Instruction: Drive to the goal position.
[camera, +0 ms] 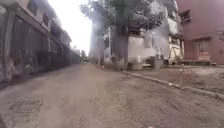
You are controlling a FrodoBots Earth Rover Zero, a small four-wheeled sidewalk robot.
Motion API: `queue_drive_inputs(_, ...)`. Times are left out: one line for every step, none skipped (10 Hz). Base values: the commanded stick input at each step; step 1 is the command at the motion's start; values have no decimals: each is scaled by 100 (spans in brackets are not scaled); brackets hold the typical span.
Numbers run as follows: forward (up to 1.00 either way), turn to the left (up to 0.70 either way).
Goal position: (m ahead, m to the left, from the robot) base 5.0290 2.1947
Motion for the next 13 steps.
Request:
queue_drive_inputs(100, 0)
queue_drive_inputs(100, 0)
queue_drive_inputs(100, 27)
queue_drive_inputs(100, 27)
queue_drive_inputs(100, 27)
queue_drive_inputs(100, 27)
queue_drive_inputs(100, 27)
queue_drive_inputs(100, 27)
queue_drive_inputs(100, 27)
queue_drive_inputs(100, 27)
queue_drive_inputs(100, 27)
queue_drive_inputs(100, 27)
queue_drive_inputs(100, 27)
